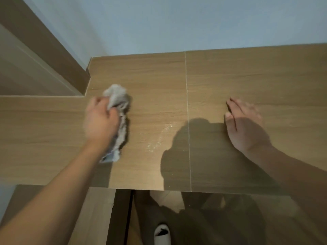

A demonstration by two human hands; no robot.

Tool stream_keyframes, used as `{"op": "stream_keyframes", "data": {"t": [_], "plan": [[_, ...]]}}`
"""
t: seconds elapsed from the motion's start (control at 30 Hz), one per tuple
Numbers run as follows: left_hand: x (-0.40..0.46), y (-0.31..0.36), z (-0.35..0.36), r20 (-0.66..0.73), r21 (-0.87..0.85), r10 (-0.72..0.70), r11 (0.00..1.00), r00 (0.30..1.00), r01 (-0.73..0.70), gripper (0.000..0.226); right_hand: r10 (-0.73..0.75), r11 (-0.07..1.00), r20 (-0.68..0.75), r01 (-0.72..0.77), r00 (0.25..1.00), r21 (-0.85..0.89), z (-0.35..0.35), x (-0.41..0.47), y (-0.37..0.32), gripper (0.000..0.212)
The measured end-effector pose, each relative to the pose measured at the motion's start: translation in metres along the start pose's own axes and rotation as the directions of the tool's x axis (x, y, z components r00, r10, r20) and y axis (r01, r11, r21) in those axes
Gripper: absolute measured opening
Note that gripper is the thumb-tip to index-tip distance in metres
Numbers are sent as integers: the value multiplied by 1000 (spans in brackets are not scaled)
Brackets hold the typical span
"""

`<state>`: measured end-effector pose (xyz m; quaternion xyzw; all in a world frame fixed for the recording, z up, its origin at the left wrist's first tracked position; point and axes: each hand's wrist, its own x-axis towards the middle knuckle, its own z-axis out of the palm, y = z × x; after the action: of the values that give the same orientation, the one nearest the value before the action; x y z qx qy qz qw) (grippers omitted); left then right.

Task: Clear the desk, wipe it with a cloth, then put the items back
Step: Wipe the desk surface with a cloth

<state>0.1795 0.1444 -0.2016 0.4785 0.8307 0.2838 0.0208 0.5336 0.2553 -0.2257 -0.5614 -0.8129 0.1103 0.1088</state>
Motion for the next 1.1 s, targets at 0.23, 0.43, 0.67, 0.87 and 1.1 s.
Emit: {"op": "stream_keyframes", "data": {"t": [0.23, 0.43, 0.67, 0.87, 1.1], "plan": [[-79, 68, 44, -62, 201, -162, 965, 985, 171, 33, 20, 999, -46, -18, 999, 40, 5, 4, 4, 44], [-102, 126, 45, 88, -43, -17, 999, 996, 21, 35, -8, 999, -54, 10, 999, 37, 2, 4, 5, 51], [-98, 33, 9, -132, 122, -360, 919, 923, 376, 35, 2, 1000, -35, -3, 999, -5, 1, 7, 4, 44], [-182, 163, 59, 53, -33, -97, 995, 994, 99, 27, -8, 999, -59, 10, 998, 31, 5, 4, 7, 49], [23, 95, 58, -84, -20, -129, 992, 988, 128, 43, -3, 1000, -58, 4, 998, 11, 6, 6, 8, 43]]}}
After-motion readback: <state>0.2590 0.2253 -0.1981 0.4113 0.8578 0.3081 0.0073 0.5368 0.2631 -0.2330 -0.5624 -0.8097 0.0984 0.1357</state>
